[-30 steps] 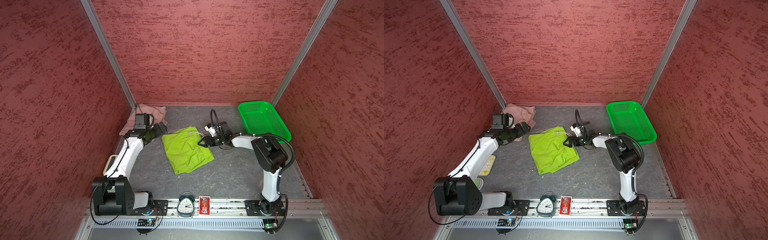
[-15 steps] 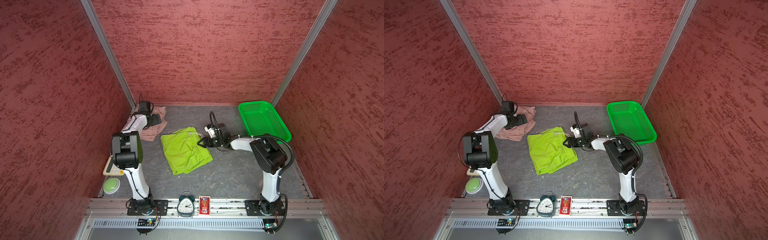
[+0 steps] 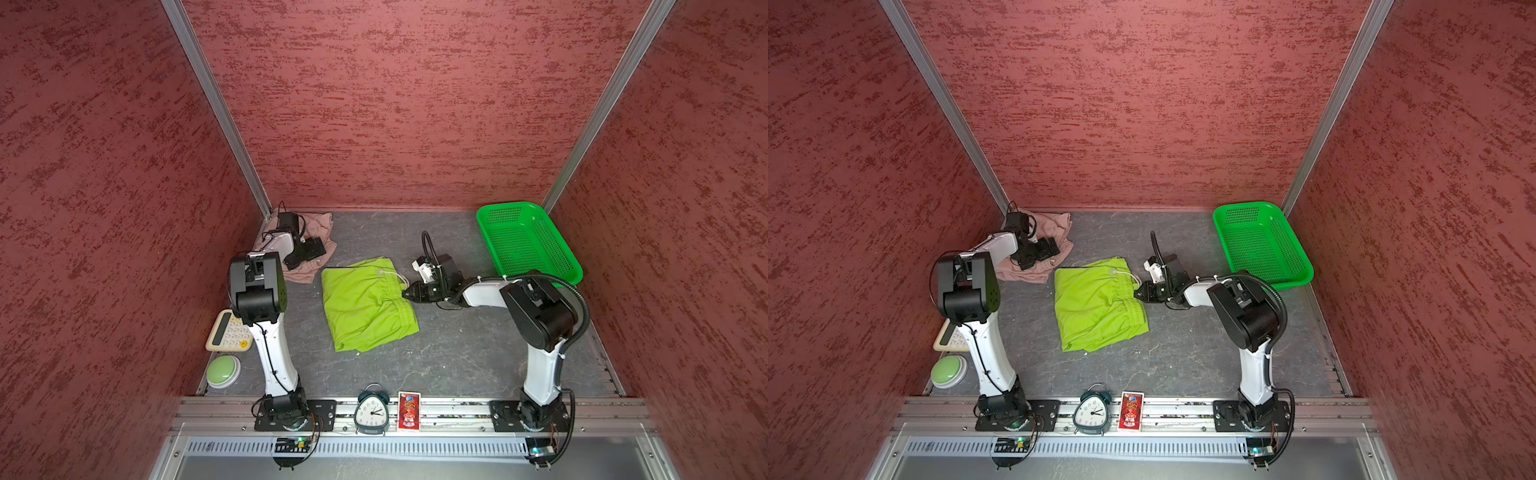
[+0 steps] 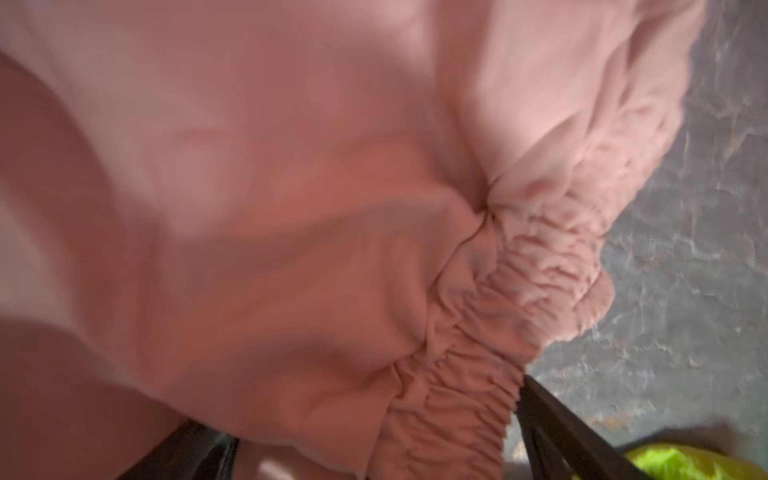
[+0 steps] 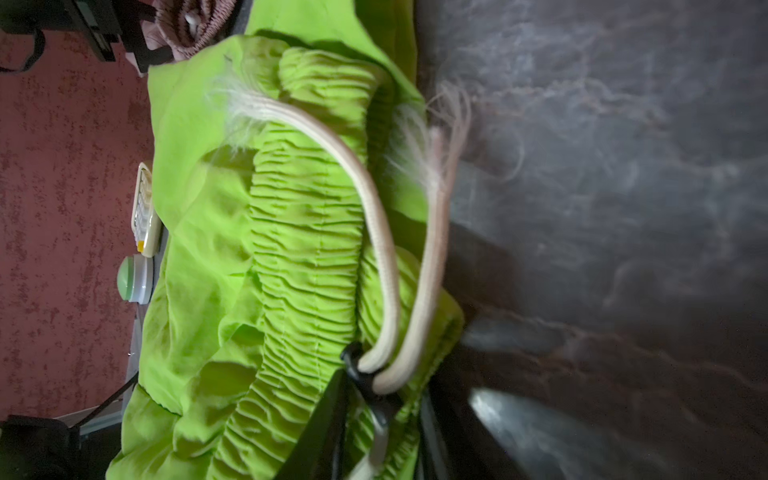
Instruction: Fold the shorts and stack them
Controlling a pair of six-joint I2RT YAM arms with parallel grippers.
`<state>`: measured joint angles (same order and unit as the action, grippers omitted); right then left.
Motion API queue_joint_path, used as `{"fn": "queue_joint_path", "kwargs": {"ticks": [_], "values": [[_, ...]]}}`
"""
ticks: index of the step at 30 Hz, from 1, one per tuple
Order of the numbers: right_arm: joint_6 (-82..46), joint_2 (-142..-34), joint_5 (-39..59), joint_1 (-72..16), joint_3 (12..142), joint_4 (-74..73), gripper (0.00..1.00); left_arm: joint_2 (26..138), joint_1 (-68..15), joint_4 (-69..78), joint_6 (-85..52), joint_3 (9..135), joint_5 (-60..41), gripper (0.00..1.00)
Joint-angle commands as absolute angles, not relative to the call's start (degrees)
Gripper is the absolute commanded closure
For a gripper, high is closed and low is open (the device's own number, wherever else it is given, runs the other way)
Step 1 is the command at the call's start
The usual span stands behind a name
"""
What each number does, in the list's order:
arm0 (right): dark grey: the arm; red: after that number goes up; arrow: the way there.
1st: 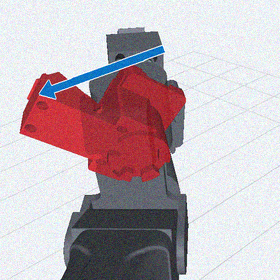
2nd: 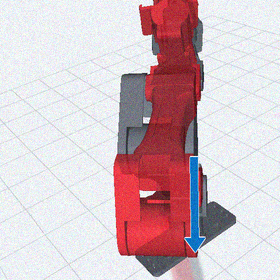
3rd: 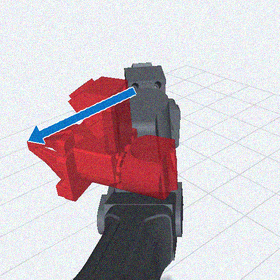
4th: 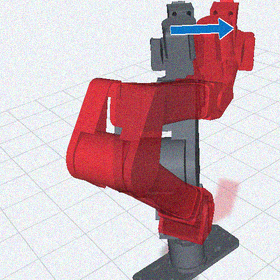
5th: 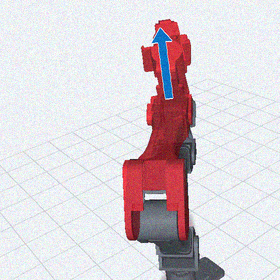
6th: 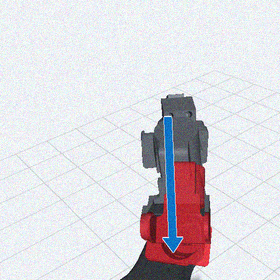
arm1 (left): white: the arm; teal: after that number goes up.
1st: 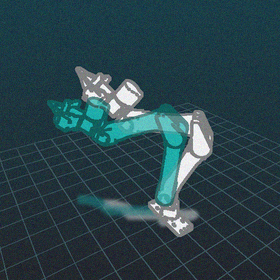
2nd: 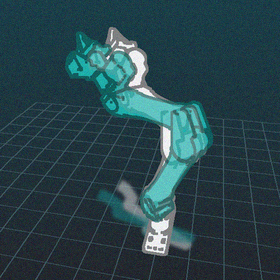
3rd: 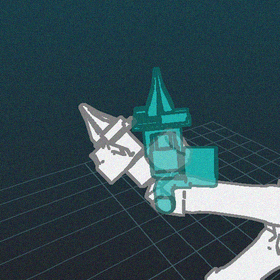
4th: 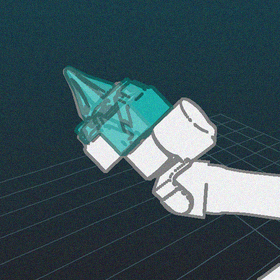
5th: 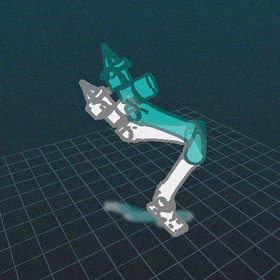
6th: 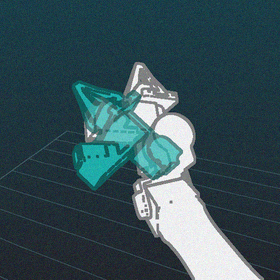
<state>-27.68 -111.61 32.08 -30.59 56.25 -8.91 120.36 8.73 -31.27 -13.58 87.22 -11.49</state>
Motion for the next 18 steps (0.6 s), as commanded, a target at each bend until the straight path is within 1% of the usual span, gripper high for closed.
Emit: {"fn": "queue_joint_path", "kwargs": {"ticks": [1,2,3,4,5,12,18], "values": [[-28.4,-108.7,30.2,-29.9,54.4,-6.9,0.87,119.4,8.3,-29.6,-17.6,82.5,-21.2,0.01],[-28.4,-108.1,30.1,-29.4,53.8,-7.1,0.93,118.9,8.3,-28.6,-18.1,81.2,-22.4,0.01],[-28.3,-107.5,30.1,-28.9,53.2,-7.3,0.96,118.3,8.2,-27.3,-18.9,79.5,-23.3,0.0],[-28.0,-106.9,30.2,-28.4,52.8,-6.8,0.99,117.5,7.8,-25.9,-19.4,77.9,-24.0,0.01],[-27.6,-106.3,30.0,-27.8,52.4,-6.1,1.0,117.0,7.3,-25.1,-19.8,76.7,-24.5,0.01],[-23.0,-98.0,28.7,-21.2,47.2,0.4,1.0,115.8,-0.7,-22.9,-19.2,72.9,-27.1,0.01],[-18.6,-89.8,25.9,-16.0,43.2,9.0,1.0,114.4,-6.6,-24.3,-18.7,72.0,-27.3,0.01]]}}
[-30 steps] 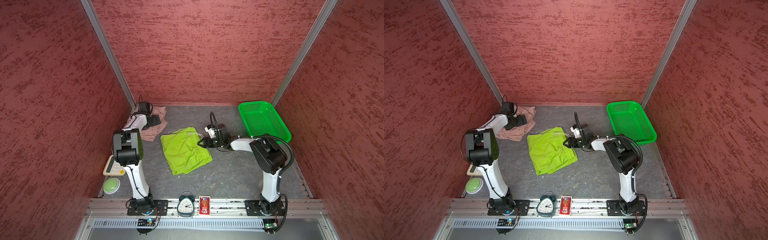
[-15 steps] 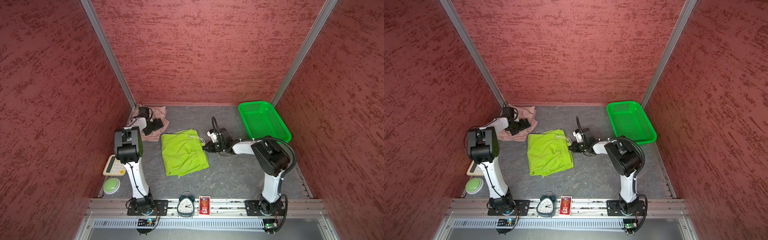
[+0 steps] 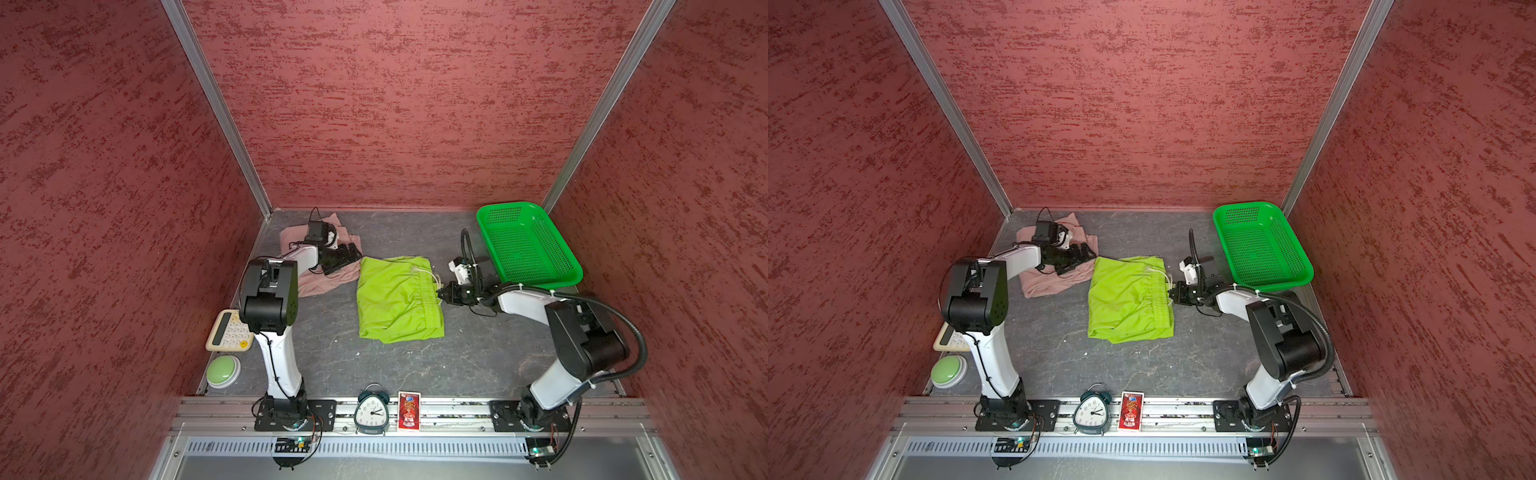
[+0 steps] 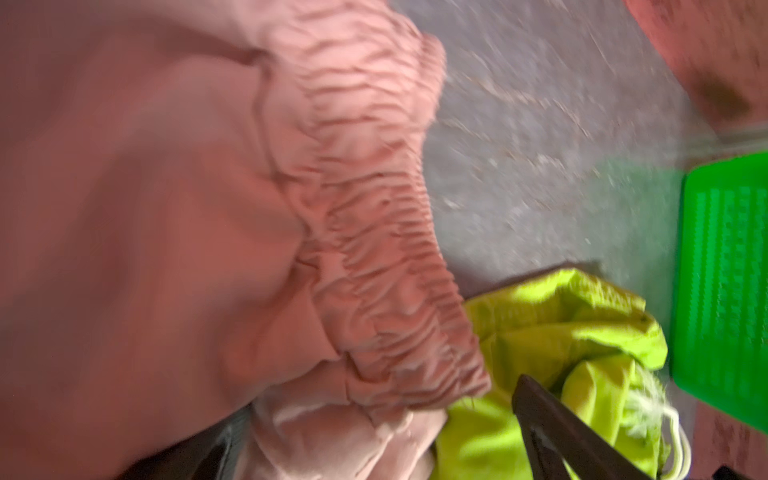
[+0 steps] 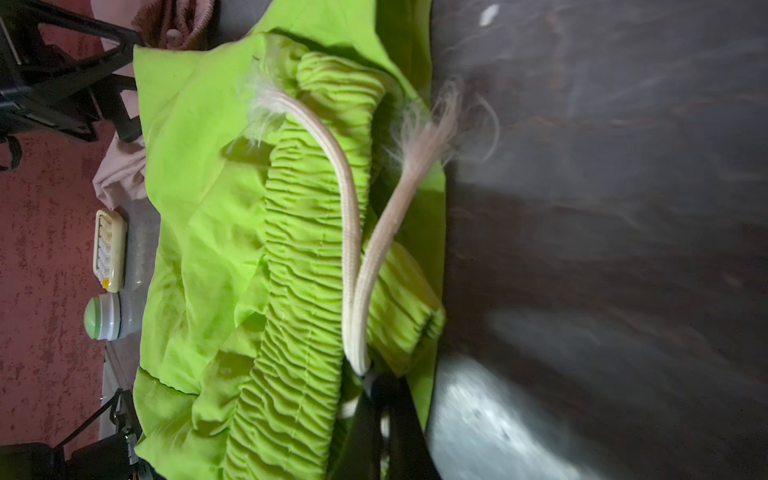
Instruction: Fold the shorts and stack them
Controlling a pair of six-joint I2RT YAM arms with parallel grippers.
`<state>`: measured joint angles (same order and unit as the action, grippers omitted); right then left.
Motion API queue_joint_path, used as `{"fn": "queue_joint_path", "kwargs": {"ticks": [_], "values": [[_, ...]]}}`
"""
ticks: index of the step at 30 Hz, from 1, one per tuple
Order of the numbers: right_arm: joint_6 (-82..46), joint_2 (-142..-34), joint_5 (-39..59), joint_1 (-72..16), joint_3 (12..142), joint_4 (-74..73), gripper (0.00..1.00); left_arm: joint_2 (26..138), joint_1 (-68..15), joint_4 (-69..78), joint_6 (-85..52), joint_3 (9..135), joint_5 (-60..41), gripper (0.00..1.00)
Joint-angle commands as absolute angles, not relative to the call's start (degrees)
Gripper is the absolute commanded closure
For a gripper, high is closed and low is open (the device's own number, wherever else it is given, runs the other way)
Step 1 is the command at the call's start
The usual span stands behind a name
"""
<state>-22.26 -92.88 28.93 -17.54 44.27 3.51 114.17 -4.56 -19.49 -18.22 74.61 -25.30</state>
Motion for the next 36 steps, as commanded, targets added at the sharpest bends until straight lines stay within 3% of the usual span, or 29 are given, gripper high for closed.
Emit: {"fn": "queue_joint_path", "kwargs": {"ticks": [1,2,3,4,5,14,26,36], "values": [[-18.3,-88.6,25.5,-15.4,42.6,9.6,0.99,114.0,-7.3,-24.4,-18.5,71.7,-27.3,0.01],[-18.4,-87.3,25.1,-14.7,41.9,10.2,0.96,113.3,-8.0,-25.1,-18.2,71.4,-26.5,0.01],[-18.7,-86.1,24.6,-14.1,41.6,10.7,0.8,112.4,-8.5,-25.7,-18.3,71.1,-25.0,0.01],[-18.9,-85.0,23.9,-13.8,41.5,11.4,0.57,111.5,-8.7,-26.2,-18.2,70.9,-24.0,0.01],[-19.6,-83.7,22.7,-13.6,41.5,12.1,0.44,110.4,-8.7,-26.8,-18.0,71.0,-23.2,0.0],[-21.5,-75.0,22.2,-13.2,40.7,18.8,0.02,97.5,-8.7,-32.4,-17.9,73.8,-19.7,0.01],[-21.3,-84.6,29.3,-13.2,38.8,8.4,0.01,84.1,-19.2,-26.5,-23.2,53.0,-23.1,0.01],[-25.8,-92.0,34.7,-13.3,36.0,-3.3,0.01,86.3,-22.8,-12.5,-26.4,45.2,-24.3,0.01]]}}
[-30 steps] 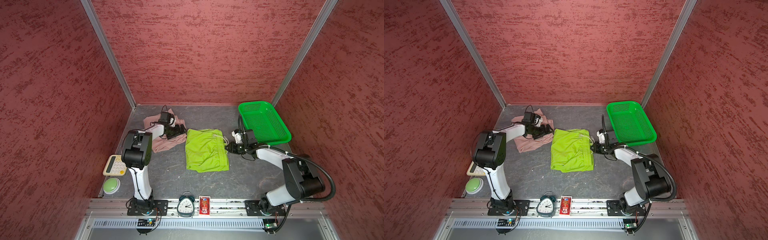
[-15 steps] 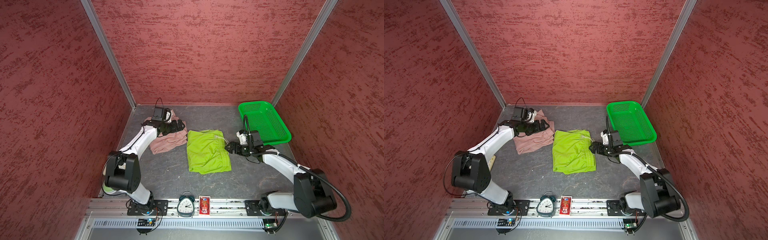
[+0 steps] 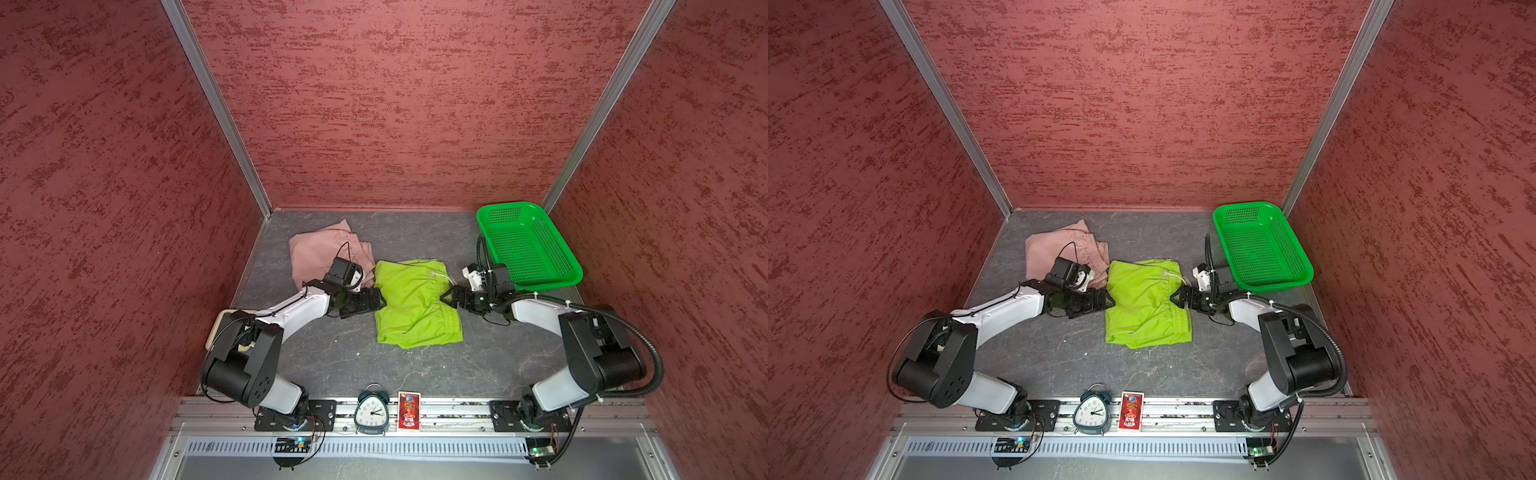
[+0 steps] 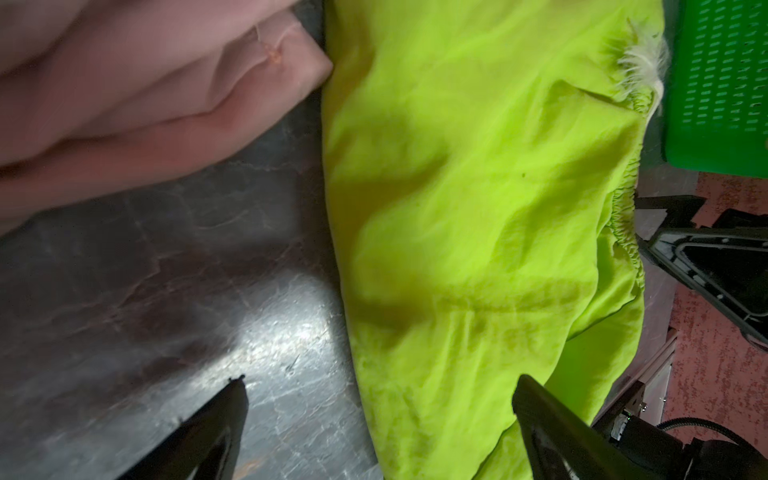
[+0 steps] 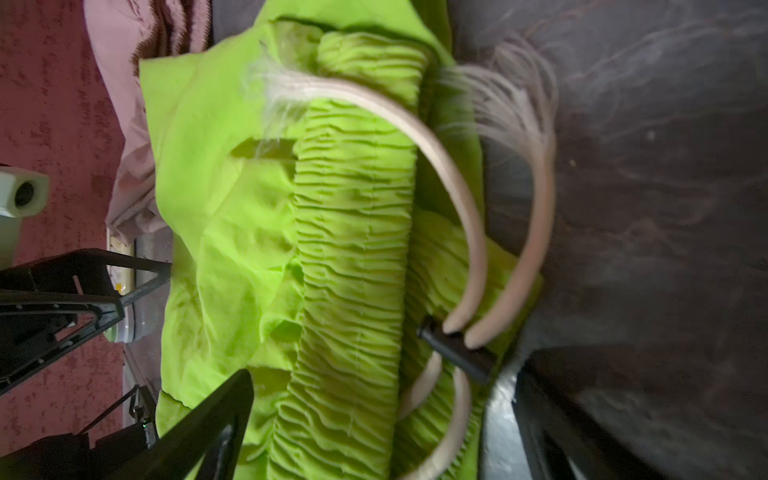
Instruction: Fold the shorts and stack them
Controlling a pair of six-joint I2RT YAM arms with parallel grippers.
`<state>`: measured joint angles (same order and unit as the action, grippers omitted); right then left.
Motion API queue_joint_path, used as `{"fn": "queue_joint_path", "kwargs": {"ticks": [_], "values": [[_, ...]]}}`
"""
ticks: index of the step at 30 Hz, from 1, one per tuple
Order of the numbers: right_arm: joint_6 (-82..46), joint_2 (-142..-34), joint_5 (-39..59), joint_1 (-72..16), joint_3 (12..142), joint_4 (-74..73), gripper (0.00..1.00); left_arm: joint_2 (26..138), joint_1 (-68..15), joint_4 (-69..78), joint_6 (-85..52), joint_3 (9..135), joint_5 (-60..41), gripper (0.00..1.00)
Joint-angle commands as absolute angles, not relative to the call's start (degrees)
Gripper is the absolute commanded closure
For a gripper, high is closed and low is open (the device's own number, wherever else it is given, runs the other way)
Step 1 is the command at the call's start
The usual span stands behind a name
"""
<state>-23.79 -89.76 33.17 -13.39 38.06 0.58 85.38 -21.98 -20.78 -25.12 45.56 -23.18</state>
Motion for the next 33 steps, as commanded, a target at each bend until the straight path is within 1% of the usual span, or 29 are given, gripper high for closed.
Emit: {"fn": "queue_joint_path", "kwargs": {"ticks": [1,5,7,9,12,14,15,17,19,20,21,23,24,26,29,30,33], "values": [[-26.1,-92.3,34.8,-13.4,35.7,-4.0,0.01,87.4,-23.2,-11.0,-26.6,45.2,-25.0,0.01],[-28.1,-93.2,35.3,-13.6,33.8,-7.3,0.01,91.5,-24.9,-7.1,-27.0,45.8,-24.9,0.01],[-28.8,-93.6,35.6,-14.1,33.3,-8.6,0.04,92.9,-25.3,-5.7,-27.5,45.8,-24.9,0.01],[-29.5,-94.3,35.9,-14.6,33.0,-9.9,0.11,94.0,-25.5,-3.9,-27.9,45.4,-25.3,0.01],[-30.9,-95.4,36.7,-15.1,32.5,-12.6,0.24,95.7,-25.8,-2.6,-28.0,45.3,-26.1,0.01],[-32.1,-96.2,37.5,-15.2,32.4,-14.7,0.38,96.5,-26.5,-1.9,-27.8,45.6,-26.5,0.01],[-32.8,-96.5,37.7,-15.2,32.3,-15.8,0.43,96.7,-26.9,-1.5,-27.8,45.8,-26.7,0.05],[-34.3,-96.7,38.5,-15.2,32.1,-18.2,0.57,97.1,-27.7,-2.0,-27.7,46.7,-27.2,0.15],[-36.2,-96.5,39.4,-15.2,31.9,-21.0,0.72,97.0,-28.7,-2.7,-27.6,47.4,-27.1,0.31],[-37.1,-96.4,39.9,-15.2,31.8,-22.4,0.79,96.8,-29.1,-3.0,-27.6,47.6,-26.9,0.38],[-38.0,-96.3,40.4,-15.2,31.8,-23.7,0.85,96.6,-29.5,-3.3,-27.6,47.9,-26.9,0.44],[-38.9,-95.9,41.1,-15.2,32.1,-25.0,0.96,96.2,-29.9,-3.7,-28.0,48.2,-27.0,0.61],[-39.0,-95.4,41.1,-15.1,32.2,-24.9,1.0,95.8,-30.0,-4.1,-28.1,48.4,-27.1,0.7],[-38.4,-94.0,40.4,-15.1,32.4,-23.4,1.0,95.1,-30.1,-5.3,-28.1,48.7,-26.9,0.84],[-36.7,-91.3,39.1,-15.0,32.9,-19.6,1.0,93.6,-30.2,-8.2,-27.1,50.2,-26.6,0.98],[-36.2,-90.4,38.9,-15.0,32.9,-18.4,1.0,93.0,-30.2,-9.0,-26.7,50.9,-26.8,1.0],[-35.3,-88.0,38.3,-14.9,33.1,-16.1,1.0,91.4,-30.7,-12.1,-25.7,53.8,-27.3,1.0]]}}
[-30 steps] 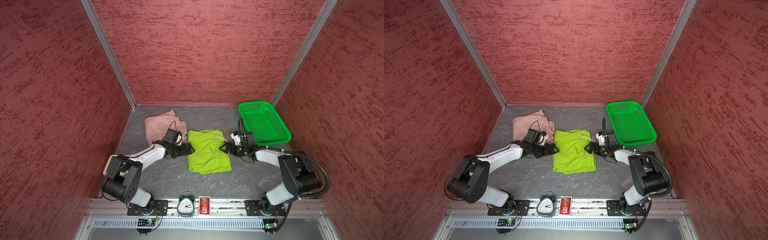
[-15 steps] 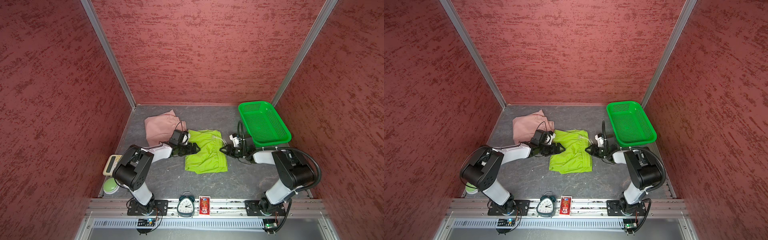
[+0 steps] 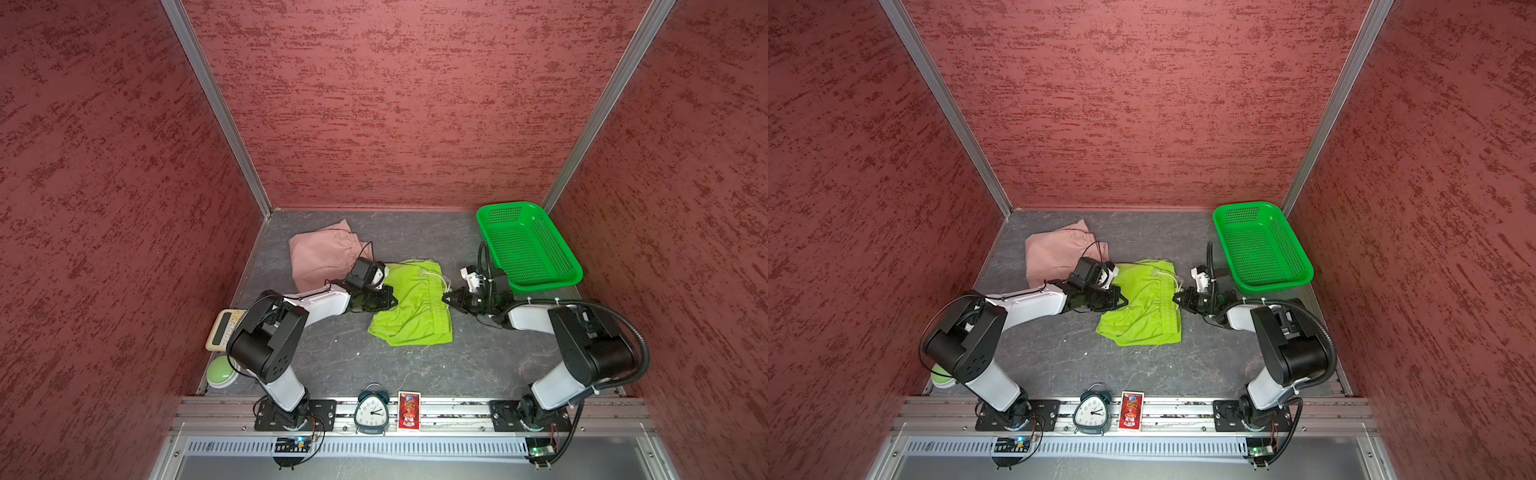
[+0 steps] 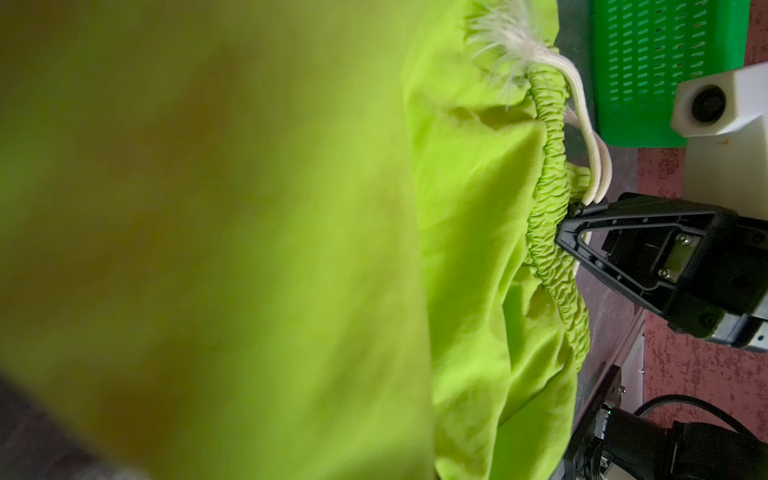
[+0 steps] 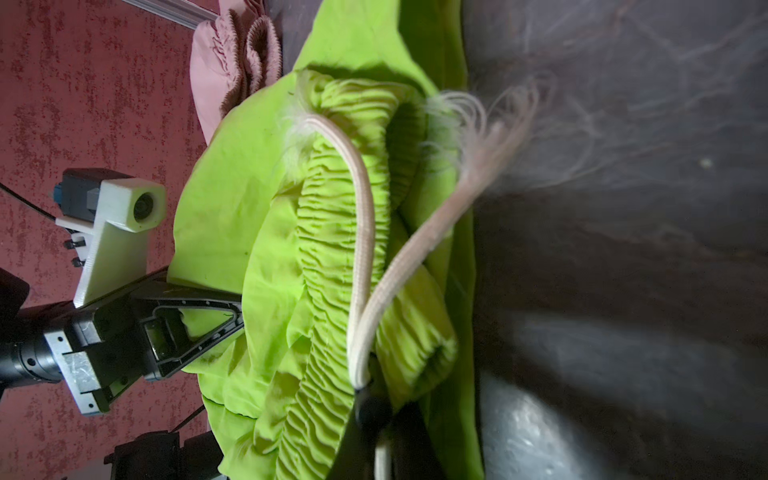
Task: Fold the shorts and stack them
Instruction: 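Lift the lime-green shorts with both grippers and carry them over the pink shorts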
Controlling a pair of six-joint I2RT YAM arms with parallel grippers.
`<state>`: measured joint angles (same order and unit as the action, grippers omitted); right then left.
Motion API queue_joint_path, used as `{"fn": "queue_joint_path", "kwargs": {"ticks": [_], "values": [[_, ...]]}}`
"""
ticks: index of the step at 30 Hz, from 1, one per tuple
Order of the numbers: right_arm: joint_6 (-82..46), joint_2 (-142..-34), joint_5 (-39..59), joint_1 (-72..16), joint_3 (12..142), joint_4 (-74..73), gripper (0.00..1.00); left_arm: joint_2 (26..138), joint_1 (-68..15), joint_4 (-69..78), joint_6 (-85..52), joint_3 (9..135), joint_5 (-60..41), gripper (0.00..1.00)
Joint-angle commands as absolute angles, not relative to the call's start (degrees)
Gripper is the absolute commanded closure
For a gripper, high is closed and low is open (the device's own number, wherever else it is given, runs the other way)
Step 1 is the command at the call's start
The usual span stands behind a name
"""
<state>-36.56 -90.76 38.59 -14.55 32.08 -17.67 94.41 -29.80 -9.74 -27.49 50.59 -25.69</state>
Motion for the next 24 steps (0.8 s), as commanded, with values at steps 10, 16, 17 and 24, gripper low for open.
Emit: {"fn": "queue_joint_path", "kwargs": {"ticks": [10,16,17,24], "values": [[-34.7,-87.3,40.0,-14.9,39.7,-17.0,1.0,86.9,-30.7,-24.0,-20.1,66.3,-27.3,1.0],[-35.3,-92.8,43.1,-15.1,52.4,-17.6,1.0,85.2,-26.1,-31.0,-19.6,72.4,-25.7,1.0],[-35.3,-94.4,43.9,-15.2,55.4,-17.4,1.0,84.8,-24.6,-31.8,-19.8,72.8,-26.1,1.0],[-34.5,-108.1,45.9,-20.0,76.3,-13.0,1.0,80.3,-13.9,-34.7,-19.2,72.9,-27.2,1.0]]}}
